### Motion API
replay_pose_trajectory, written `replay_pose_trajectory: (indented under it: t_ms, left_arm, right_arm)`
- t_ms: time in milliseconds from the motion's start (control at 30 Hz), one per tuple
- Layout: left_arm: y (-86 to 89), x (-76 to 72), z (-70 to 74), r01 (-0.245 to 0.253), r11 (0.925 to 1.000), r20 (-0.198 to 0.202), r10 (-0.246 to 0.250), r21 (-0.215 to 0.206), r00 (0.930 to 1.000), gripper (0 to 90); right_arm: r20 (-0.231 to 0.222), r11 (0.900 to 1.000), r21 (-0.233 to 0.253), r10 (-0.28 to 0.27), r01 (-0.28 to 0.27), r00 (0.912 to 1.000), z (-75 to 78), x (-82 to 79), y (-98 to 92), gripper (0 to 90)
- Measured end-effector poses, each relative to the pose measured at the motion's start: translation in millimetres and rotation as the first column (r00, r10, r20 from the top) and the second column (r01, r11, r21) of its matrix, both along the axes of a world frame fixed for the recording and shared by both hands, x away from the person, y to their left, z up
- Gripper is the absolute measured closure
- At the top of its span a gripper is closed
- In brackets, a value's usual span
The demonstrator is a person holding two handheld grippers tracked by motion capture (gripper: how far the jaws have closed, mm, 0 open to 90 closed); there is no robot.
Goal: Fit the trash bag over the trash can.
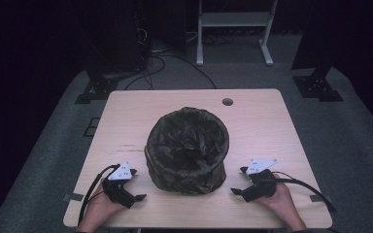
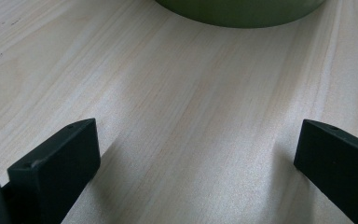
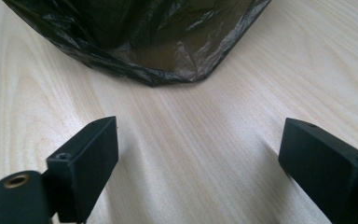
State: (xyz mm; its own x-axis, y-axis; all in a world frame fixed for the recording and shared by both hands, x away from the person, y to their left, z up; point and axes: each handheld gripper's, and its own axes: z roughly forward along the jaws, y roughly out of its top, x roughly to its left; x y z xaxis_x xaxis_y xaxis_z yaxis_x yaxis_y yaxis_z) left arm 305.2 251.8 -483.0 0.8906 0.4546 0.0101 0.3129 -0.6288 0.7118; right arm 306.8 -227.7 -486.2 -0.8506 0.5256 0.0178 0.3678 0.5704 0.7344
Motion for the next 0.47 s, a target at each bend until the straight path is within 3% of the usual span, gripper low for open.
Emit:
replay_pose_trajectory:
  t_ms: [467]
  left_arm:
    - [0.0,0.0,0.0,0.0,1.0,0.0,0.0,0.0,1.0,0.0]
  right_arm:
    - [0.008,1.0,-0.008,0.009,-0.008,0.9999,0.0,-1.3,0.5,11.5]
